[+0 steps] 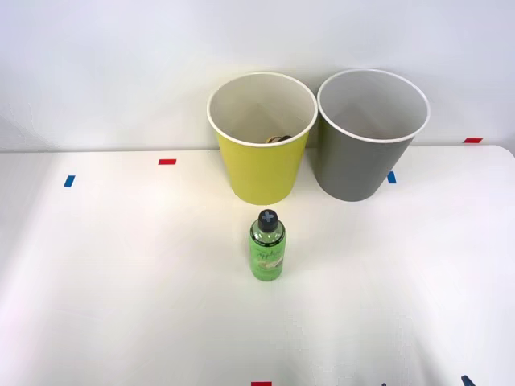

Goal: Put cans in the gray bin, plastic bottles in the light green bin

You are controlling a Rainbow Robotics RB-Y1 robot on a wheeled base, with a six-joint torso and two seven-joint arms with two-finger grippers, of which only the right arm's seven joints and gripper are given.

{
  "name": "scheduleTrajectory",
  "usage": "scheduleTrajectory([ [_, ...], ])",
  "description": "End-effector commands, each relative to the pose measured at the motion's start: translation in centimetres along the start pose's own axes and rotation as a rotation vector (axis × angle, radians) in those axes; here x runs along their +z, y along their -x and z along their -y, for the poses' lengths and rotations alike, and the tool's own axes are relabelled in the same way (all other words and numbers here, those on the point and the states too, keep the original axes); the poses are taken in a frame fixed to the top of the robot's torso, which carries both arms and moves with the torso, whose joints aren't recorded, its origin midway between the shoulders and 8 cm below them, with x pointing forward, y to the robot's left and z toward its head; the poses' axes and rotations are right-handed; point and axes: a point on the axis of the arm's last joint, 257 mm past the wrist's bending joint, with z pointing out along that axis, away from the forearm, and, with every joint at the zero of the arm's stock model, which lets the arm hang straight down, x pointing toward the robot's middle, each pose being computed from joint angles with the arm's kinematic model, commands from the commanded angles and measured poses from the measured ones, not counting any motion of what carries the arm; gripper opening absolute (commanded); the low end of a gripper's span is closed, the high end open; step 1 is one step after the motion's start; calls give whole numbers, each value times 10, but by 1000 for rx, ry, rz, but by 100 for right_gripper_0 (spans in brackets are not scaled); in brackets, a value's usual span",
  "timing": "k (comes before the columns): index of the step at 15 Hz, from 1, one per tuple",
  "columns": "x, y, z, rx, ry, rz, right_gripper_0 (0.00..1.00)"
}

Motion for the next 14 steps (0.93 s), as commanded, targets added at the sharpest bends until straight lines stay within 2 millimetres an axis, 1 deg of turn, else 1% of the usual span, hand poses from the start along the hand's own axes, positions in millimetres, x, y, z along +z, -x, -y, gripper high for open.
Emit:
scheduleTrajectory([
  [1, 0, 0, 0, -1, 0, 0, 100],
  [14, 0, 0, 0, -1, 0, 0, 100],
])
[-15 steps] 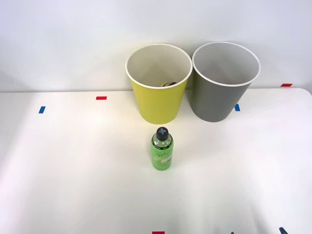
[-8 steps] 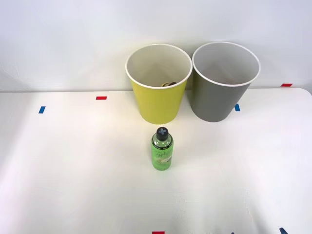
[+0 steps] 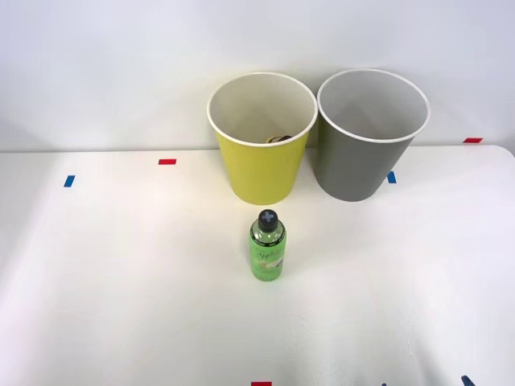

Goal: Put cans in the gray bin, plastic bottles in the light green bin

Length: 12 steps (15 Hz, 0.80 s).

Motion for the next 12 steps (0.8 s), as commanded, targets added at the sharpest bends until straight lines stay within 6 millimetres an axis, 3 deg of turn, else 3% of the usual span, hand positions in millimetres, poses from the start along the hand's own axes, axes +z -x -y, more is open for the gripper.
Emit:
scheduleTrajectory([
  [1, 0, 0, 0, 0, 0, 0, 100],
  [12, 0, 0, 0, 0, 0, 0, 100],
])
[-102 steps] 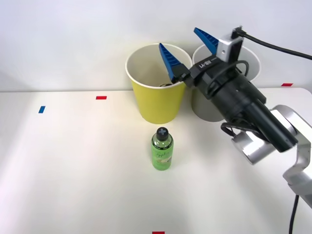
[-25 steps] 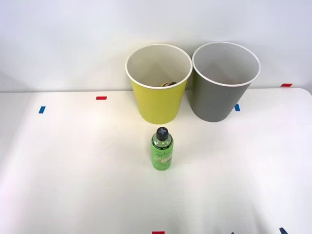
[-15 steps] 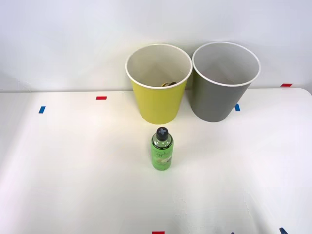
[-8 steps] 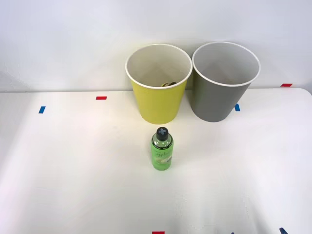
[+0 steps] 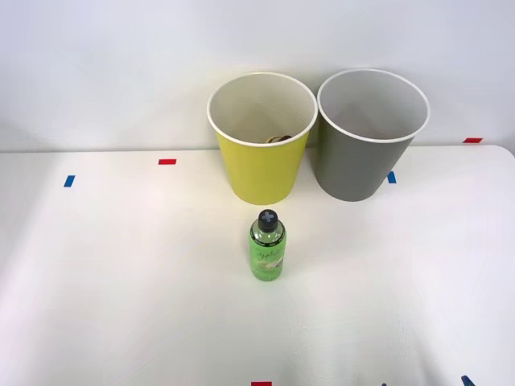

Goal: Put cans in the gray bin, plastic bottles in the light green bin

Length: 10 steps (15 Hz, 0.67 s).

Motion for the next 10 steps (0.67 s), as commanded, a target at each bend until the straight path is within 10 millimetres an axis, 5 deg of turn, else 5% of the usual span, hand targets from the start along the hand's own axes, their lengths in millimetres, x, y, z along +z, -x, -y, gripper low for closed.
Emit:
scheduleTrajectory([
  [1, 0, 0, 0, 0, 0, 0, 100],
  [10, 0, 0, 0, 0, 0, 0, 100],
])
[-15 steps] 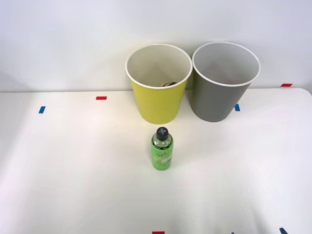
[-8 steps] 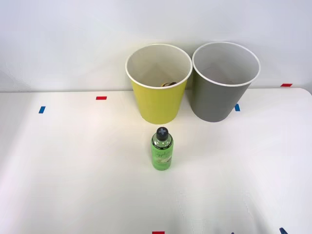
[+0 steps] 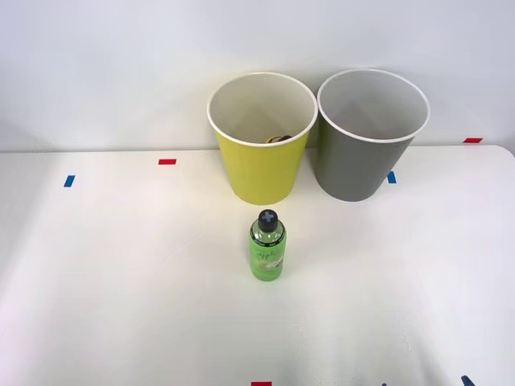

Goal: Put cans in the gray bin, plastic bottles in the light green bin

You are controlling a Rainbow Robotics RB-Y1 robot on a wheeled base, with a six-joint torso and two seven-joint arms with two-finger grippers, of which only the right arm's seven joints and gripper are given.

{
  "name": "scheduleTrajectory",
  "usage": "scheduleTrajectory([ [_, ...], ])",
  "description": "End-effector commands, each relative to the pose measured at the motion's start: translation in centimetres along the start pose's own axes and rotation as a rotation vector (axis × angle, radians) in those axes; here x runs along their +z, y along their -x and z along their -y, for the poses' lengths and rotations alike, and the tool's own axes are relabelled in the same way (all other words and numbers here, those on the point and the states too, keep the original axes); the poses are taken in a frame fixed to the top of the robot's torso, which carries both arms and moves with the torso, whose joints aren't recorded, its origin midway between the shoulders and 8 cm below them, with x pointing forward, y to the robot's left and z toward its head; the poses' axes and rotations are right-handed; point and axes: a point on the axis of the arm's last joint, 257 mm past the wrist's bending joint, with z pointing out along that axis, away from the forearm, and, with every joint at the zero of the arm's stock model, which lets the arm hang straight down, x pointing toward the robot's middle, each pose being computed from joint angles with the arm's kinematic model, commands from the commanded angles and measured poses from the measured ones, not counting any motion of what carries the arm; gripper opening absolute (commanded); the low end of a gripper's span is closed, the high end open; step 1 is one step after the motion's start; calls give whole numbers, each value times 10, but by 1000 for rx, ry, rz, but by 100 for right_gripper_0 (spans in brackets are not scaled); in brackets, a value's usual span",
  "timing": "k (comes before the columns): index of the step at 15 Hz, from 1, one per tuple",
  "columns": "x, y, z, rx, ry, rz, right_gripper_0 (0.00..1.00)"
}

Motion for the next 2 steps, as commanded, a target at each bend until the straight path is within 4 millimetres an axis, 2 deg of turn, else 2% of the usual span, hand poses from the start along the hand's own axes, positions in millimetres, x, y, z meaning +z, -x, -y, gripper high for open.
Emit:
scheduleTrajectory([
  [1, 0, 0, 0, 0, 0, 0, 100],
  [2, 0, 0, 0, 0, 0, 0, 100],
])
